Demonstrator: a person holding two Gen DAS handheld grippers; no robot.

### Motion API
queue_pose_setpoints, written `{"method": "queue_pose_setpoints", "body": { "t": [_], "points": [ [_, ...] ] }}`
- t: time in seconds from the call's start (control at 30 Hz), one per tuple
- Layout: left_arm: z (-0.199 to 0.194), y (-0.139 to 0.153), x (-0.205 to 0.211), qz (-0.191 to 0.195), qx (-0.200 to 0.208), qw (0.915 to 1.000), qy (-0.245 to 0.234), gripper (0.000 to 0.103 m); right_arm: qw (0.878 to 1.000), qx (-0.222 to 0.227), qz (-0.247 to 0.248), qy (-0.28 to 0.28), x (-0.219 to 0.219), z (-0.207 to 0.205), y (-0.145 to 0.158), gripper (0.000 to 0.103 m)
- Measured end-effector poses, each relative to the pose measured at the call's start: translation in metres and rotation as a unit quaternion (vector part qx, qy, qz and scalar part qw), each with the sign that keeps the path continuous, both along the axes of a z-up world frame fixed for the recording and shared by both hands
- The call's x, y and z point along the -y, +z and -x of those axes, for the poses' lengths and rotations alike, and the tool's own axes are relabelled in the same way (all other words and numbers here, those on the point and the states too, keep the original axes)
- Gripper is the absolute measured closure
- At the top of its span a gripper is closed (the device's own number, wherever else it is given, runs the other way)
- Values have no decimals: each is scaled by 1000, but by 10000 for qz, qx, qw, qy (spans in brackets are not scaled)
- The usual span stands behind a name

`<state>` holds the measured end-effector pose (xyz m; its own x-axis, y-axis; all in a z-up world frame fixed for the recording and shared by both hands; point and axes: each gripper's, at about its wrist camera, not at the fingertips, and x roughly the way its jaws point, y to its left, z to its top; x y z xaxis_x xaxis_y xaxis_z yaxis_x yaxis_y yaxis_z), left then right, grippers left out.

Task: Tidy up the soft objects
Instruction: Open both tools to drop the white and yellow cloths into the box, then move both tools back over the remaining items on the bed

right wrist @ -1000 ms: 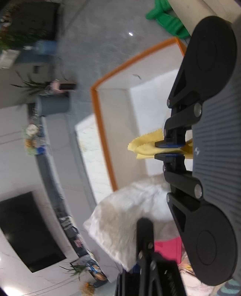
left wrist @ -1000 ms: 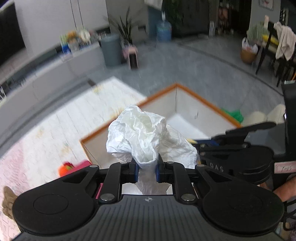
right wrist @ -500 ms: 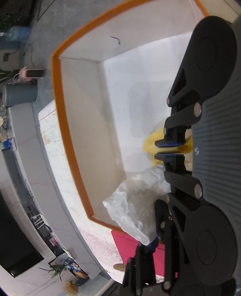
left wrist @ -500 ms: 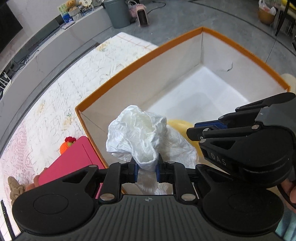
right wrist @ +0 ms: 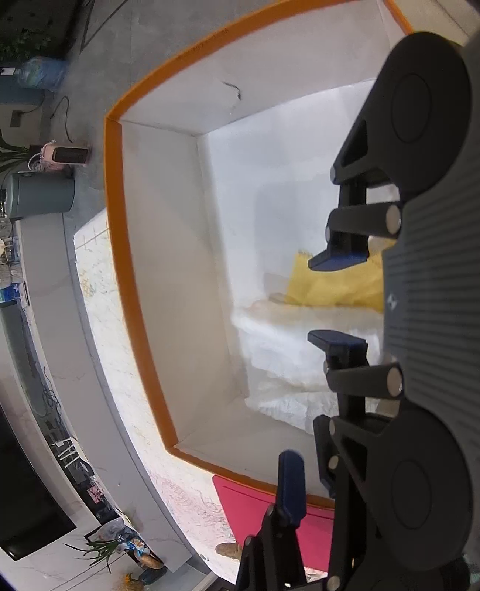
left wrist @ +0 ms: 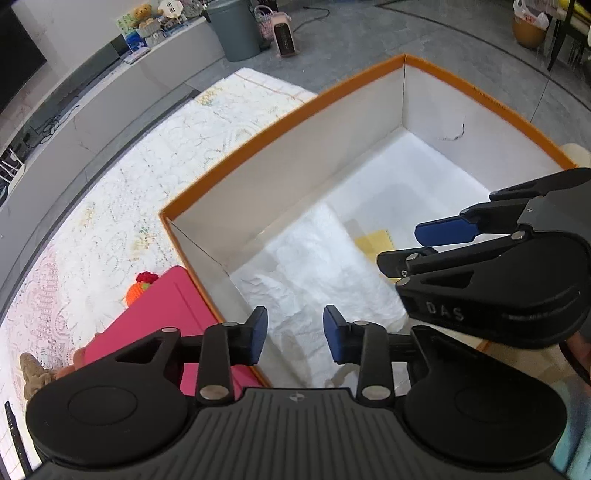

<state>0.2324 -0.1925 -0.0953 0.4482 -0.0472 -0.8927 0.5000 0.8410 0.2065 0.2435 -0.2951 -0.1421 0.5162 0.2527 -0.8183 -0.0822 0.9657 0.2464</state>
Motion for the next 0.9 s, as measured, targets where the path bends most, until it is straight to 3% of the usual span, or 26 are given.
{"method": "queue_pose_setpoints", "body": {
  "t": [0.1,0.2,0.3,0.47,0.6,0.77,0.9],
  "points": [
    [6,13,-6,174,168,9997,6,55,9999,72,56,-79,3,4,8,64],
    [20,28,-19,493,559,9972,92,50,9994,243,71,-218,4,11,20,49],
    [35,42,-37,864,911,9918,243,50,9982,547,100,-242,1,24,35,49],
    [69,61,-72,1393,1590,9758,561,49,9910,1304,189,-243,-13,61,59,41],
    [100,65,-100,1566,2185,9599,794,48,9817,1891,81,-223,-34,95,72,34],
    [130,64,-134,1563,2612,9458,1134,48,9759,2182,-24,-67,-61,125,79,34],
    [145,62,-166,1612,2655,9376,1560,48,9751,2218,-76,27,-85,140,81,34]
  ]
}}
